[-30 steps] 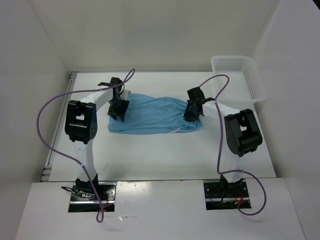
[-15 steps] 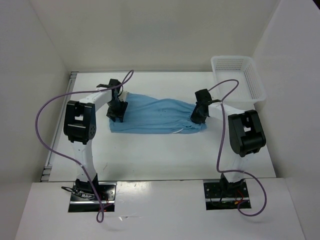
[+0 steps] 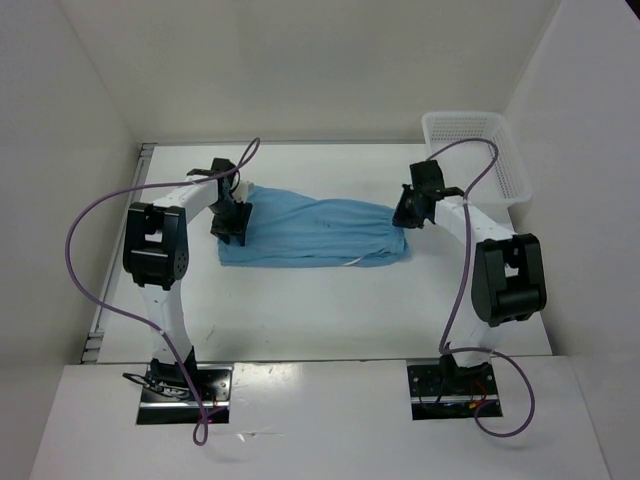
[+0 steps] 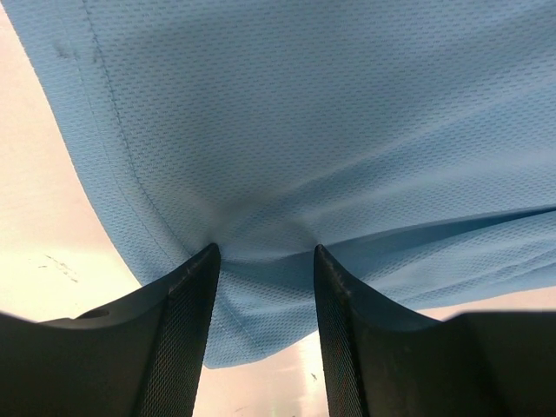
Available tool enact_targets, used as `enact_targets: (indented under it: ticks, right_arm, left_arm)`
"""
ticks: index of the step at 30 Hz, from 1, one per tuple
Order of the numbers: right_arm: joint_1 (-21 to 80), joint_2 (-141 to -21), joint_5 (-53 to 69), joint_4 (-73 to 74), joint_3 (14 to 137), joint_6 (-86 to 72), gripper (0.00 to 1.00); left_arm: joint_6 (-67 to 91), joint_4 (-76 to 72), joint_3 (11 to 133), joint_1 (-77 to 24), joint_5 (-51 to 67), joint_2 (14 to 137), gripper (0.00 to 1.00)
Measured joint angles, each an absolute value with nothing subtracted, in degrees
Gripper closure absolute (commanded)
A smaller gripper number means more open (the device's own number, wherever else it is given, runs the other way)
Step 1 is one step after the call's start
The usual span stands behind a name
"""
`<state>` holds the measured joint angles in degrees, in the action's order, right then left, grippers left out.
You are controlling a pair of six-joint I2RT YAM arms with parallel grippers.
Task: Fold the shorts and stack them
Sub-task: Fold the shorts
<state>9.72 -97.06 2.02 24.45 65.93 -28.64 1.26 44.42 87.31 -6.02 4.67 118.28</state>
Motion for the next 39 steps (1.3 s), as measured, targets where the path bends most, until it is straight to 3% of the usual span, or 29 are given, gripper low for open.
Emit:
enact_targets:
  ticks: [6, 9, 13, 21, 26, 36, 38, 39]
  right_arm:
    - [16.69, -95.33, 2.07, 24.95, 75.2, -27.09, 0.9]
    - [22.31, -96.2, 2.2, 24.95, 78.22, -27.05, 1.0]
    - [24.71, -99.66, 2.68, 25.76, 78.83, -28.34, 1.0]
    - [22.55, -96.92, 0.27, 26.55, 62.92, -36.36, 1.0]
    - [14.52, -91.26, 1.98, 23.66, 52.62, -40.91, 1.0]
    - [9.98, -91.88, 0.86, 22.83, 51.0, -40.45, 1.0]
    - [9.98, -91.05, 0.89, 23.66, 51.0, -40.34, 0.83]
    - [9.98, -90.11, 0.93, 24.36, 51.0, -40.49, 0.61]
  left_arm:
    - [1.26, 46.81, 87.72, -6.04, 4.84, 118.15, 0.43]
    - [1.23, 48.86, 88.66, -6.04, 5.21, 117.3, 0.43]
    - [1.23, 50.7, 89.41, -6.48, 6.24, 113.91, 0.43]
    - [1.23, 49.47, 80.84, -7.81, 7.25, 110.34, 0.43]
    - [1.45, 49.34, 79.26, -7.81, 5.87, 113.82, 0.43]
    - [1.5, 49.19, 79.15, -7.97, 5.5, 113.8, 0.43]
    - [1.5, 49.1, 79.07, -7.97, 5.82, 113.67, 0.43]
    - [1.48, 49.04, 78.96, -7.97, 5.91, 113.58, 0.43]
